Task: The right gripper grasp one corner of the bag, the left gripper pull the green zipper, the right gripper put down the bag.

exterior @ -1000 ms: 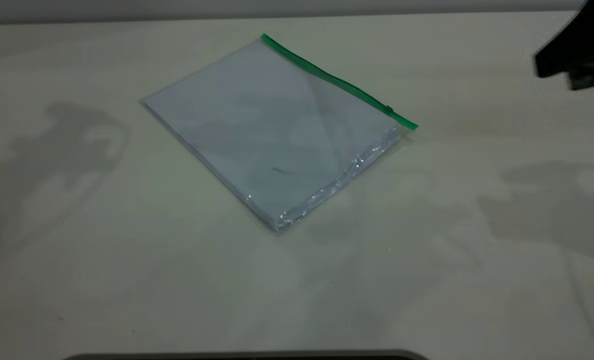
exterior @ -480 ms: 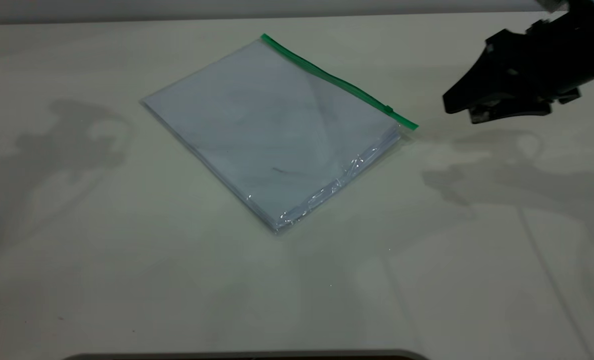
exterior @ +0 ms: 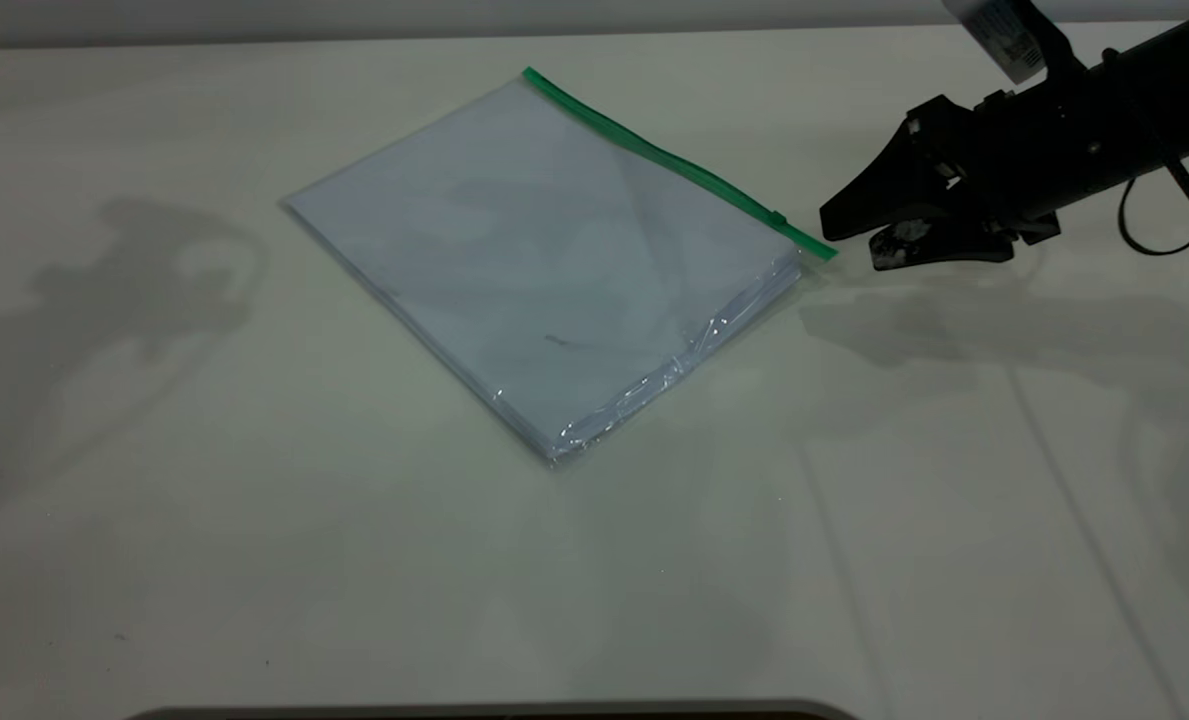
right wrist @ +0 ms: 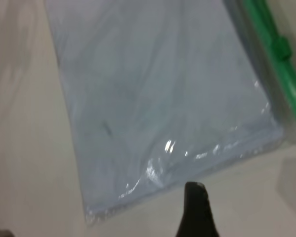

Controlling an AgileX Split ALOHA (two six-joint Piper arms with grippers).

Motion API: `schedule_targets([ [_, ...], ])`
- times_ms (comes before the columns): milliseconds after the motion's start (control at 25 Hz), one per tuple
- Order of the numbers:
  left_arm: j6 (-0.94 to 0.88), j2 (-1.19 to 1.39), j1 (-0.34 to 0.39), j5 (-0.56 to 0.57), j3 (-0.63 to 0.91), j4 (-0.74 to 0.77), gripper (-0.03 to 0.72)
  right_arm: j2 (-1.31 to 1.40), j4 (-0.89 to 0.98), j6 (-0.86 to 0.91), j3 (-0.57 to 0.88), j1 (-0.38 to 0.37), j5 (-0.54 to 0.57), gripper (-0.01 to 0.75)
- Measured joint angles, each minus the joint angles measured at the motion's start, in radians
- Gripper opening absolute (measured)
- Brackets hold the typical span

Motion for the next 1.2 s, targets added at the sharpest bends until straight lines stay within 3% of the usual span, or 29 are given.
schedule_targets([
  [720,0.001,0.013,0.000,-0.019,0.000,-0.001,0.538,0.159,0.141,-0.067,-0.095,0.001,0.047,0.593],
  [1200,0.001,0.014,0.000,-0.023,0.000,-0.003,0.538,0.195,0.220,-0.128,-0.135,0.092,0.044,0.593],
])
